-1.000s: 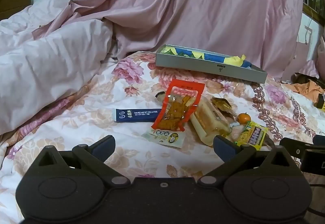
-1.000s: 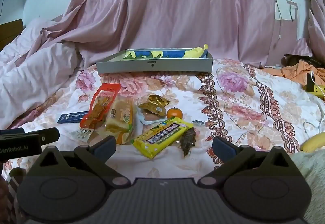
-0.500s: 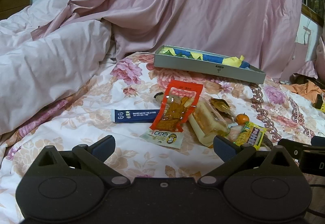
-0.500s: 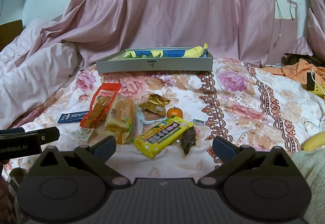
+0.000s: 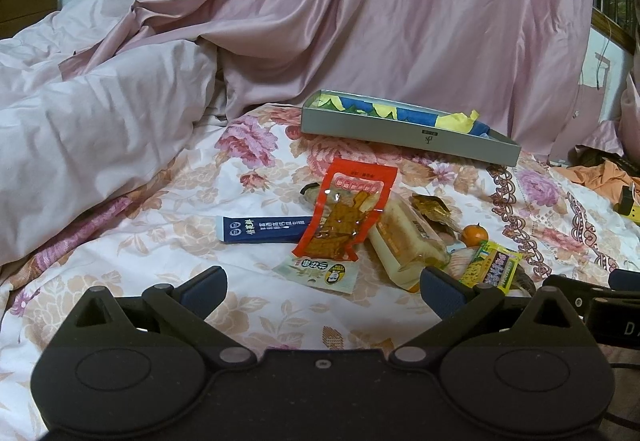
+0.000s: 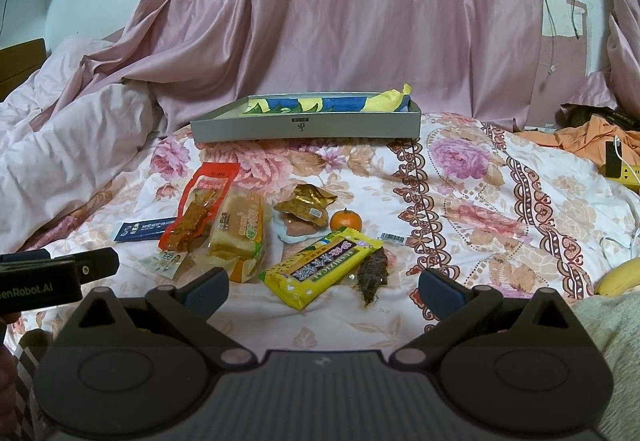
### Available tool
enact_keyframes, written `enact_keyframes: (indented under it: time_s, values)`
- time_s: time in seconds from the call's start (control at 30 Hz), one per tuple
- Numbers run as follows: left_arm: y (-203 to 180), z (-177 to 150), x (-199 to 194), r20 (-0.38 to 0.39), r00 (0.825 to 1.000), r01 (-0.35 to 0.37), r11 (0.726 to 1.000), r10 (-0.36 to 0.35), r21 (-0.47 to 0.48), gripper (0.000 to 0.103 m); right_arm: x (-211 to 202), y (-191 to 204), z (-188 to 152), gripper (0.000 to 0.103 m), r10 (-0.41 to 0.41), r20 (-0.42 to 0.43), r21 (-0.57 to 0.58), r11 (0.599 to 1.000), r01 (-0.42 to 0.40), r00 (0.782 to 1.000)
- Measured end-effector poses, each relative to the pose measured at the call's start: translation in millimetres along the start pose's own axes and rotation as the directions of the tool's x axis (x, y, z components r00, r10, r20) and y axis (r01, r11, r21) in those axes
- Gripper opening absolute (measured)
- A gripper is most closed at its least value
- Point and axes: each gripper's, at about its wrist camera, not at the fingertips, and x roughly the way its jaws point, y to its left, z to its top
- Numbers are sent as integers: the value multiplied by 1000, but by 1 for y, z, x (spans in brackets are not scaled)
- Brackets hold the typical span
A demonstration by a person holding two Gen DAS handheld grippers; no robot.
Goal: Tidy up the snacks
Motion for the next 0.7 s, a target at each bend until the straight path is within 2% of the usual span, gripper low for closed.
enact_keyframes:
  time_s: [0.57,0.7]
  values:
    - [1,-1,0,1,1000,1,1000,-1,0,102,1,2,-2,103,4,-4,4,1000,-4,1000]
    - [-3,-1,2,-4,1000,-6,1000,7,14,102,4,-2,0,103,37,-14,30,999,-37,999]
